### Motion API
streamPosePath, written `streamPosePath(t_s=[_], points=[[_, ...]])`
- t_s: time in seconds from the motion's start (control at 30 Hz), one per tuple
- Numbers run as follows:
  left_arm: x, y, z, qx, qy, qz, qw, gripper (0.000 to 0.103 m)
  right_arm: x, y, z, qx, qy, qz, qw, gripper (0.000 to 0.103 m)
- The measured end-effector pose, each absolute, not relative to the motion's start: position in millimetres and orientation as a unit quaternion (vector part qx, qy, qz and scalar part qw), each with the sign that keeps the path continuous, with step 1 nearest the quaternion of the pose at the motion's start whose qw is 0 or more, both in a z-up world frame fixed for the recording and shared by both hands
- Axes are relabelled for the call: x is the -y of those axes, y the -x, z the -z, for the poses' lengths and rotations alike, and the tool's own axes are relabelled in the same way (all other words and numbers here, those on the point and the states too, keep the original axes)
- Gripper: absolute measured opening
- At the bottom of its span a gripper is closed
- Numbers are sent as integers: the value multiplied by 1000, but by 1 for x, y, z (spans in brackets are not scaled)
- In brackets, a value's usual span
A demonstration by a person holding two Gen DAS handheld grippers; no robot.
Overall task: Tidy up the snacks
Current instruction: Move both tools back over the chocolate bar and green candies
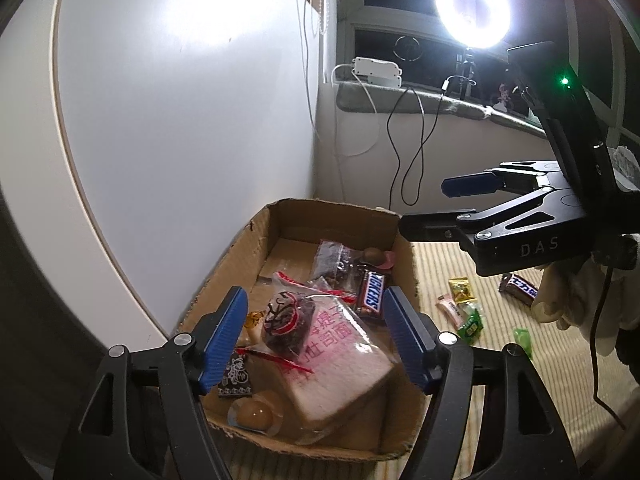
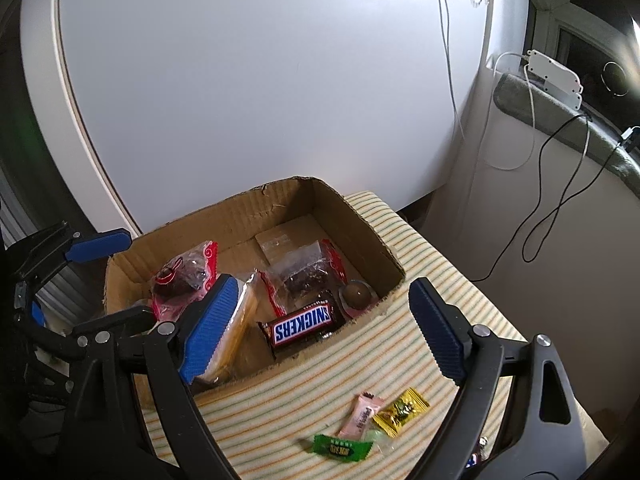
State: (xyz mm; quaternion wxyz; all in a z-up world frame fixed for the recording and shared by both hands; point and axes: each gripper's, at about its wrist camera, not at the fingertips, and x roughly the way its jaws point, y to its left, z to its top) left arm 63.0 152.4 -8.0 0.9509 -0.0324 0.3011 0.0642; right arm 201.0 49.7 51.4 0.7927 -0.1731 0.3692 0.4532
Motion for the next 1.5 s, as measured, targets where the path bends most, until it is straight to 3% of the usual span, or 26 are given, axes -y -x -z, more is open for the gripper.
streamPosePath(t_s=[0.73, 1.27, 1.5], points=[[-99, -39, -14, -279, 11, -33, 960, 70, 31, -176, -78, -347, 164, -424, 820, 90], [-52, -62, 22, -322, 21, 27, 946, 70, 136, -188, -49, -375, 169, -360, 837, 90], [-35, -82, 39, -351, 17, 56, 934, 58, 158, -198, -20, -410, 158, -354, 826, 90]])
